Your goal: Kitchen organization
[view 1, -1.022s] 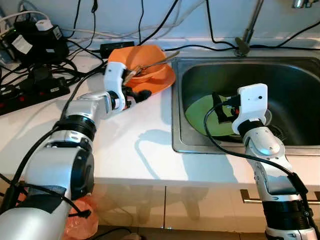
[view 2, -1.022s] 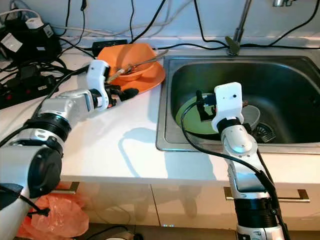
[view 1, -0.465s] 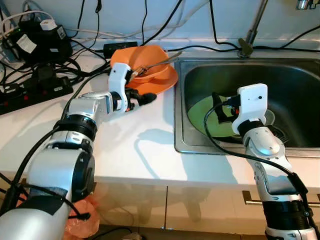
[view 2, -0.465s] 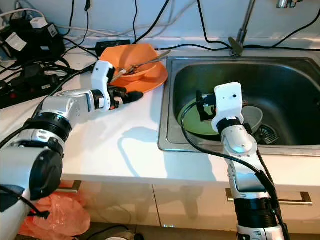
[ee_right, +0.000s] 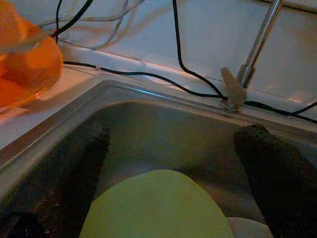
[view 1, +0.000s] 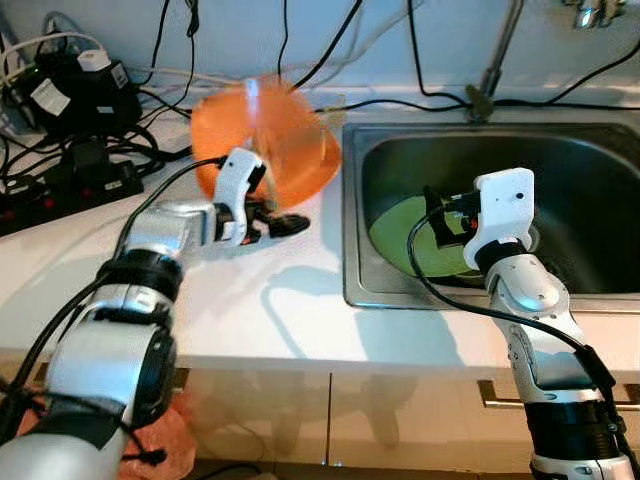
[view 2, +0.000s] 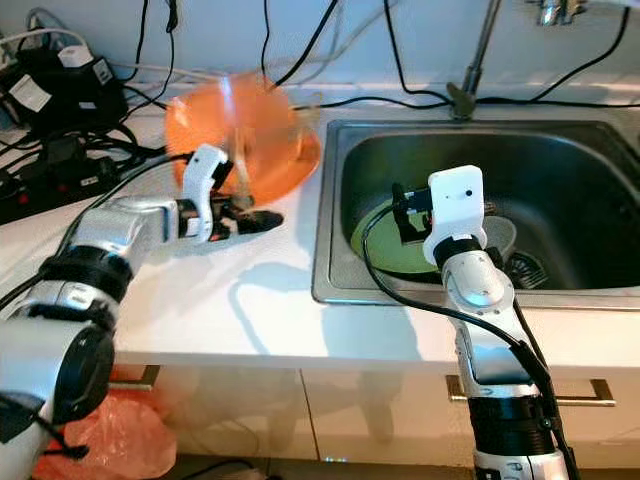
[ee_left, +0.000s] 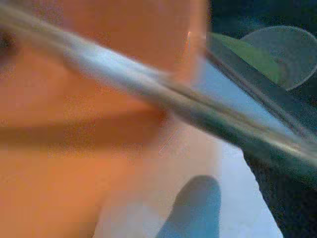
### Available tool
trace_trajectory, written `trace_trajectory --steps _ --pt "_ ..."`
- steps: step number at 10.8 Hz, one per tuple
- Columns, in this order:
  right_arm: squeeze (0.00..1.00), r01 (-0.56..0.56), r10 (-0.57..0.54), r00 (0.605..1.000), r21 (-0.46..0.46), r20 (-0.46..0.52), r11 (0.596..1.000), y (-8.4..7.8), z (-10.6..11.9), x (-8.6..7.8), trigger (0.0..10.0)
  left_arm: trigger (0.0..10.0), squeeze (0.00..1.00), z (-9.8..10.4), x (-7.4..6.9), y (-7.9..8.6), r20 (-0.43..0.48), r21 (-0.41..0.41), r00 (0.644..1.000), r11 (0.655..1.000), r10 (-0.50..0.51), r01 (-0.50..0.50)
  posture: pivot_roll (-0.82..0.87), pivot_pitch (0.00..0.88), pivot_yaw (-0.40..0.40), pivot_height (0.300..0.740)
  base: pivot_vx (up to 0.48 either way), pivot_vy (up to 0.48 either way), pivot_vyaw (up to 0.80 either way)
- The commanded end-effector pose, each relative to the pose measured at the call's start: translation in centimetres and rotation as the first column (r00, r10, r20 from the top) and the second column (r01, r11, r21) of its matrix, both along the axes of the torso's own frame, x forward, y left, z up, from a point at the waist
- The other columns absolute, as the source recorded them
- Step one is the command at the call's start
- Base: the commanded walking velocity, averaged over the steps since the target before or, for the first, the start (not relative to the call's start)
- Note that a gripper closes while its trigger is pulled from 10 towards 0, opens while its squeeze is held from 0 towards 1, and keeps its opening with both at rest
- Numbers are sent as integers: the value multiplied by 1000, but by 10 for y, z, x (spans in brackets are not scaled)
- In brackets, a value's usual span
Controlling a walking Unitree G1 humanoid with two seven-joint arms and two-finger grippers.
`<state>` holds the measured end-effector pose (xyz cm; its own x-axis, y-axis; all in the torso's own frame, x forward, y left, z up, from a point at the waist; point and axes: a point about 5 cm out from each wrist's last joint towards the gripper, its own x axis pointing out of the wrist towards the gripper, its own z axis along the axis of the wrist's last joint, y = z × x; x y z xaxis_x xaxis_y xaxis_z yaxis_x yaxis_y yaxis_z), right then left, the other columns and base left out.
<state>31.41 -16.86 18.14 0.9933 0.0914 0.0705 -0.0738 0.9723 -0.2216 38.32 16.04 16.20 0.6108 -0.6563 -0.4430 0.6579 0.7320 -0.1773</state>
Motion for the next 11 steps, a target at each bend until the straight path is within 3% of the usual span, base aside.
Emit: trace_trajectory --steps 1,11 --pt "0 -3 3 1000 -4 14 1000 1 3 3 10000 10000 0 -55 -26 12 -264 88 964 996 28 -4 65 37 40 740 0 0 0" --pt "0 -3 3 1000 -12 16 1000 1 2 3 10000 10000 0 -45 -21 19 -228 85 968 992 106 -89 62 38 41 740 0 0 0"
